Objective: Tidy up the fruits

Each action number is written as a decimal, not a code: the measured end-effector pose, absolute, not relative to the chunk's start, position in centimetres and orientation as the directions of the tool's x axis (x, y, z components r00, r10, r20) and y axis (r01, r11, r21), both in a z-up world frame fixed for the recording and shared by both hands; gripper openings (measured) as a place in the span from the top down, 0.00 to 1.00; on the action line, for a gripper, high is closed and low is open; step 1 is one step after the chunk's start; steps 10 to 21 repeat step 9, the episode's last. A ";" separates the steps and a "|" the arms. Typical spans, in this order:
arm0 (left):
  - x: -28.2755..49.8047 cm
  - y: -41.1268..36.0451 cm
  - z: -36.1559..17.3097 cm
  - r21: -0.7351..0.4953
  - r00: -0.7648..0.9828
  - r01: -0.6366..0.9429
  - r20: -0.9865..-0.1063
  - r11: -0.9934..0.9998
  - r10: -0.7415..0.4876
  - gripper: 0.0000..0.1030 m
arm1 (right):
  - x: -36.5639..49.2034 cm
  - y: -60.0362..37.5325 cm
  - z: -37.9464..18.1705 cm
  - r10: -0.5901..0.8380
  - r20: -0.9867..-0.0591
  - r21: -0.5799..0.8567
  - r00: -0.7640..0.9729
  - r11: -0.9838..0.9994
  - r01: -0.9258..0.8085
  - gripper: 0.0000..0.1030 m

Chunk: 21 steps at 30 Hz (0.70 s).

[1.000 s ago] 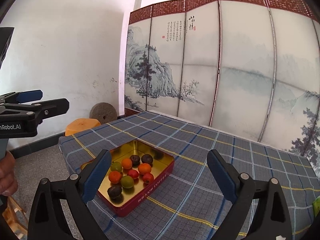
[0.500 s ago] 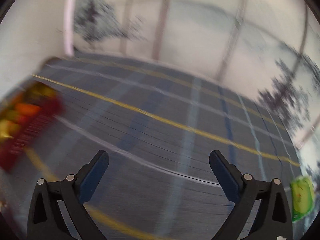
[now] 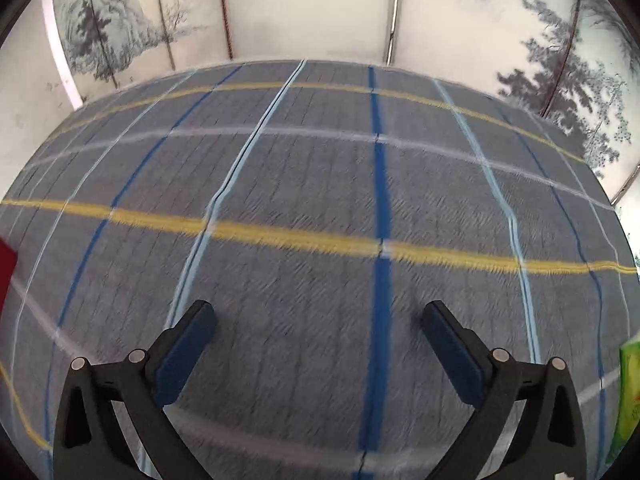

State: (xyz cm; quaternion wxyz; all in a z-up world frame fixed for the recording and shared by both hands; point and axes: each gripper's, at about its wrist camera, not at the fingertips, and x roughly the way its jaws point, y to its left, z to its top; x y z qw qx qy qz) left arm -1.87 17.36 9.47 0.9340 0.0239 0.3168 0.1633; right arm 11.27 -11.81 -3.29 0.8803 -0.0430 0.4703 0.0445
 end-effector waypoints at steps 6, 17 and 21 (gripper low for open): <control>-2.3 17.9 9.3 0.150 0.747 -0.304 -0.575 0.941 0.333 0.00 | 11.6 -11.8 -3.0 0.023 -0.826 -0.033 0.563 0.995 -0.090 0.00; -2.5 18.4 9.2 0.151 0.744 -0.316 -0.574 0.937 0.343 0.00 | 11.6 -11.9 -3.0 0.023 -0.826 -0.034 0.563 0.995 -0.090 0.00; -2.5 18.4 9.2 0.151 0.744 -0.316 -0.574 0.937 0.343 0.00 | 11.6 -11.9 -3.0 0.023 -0.826 -0.034 0.563 0.995 -0.090 0.00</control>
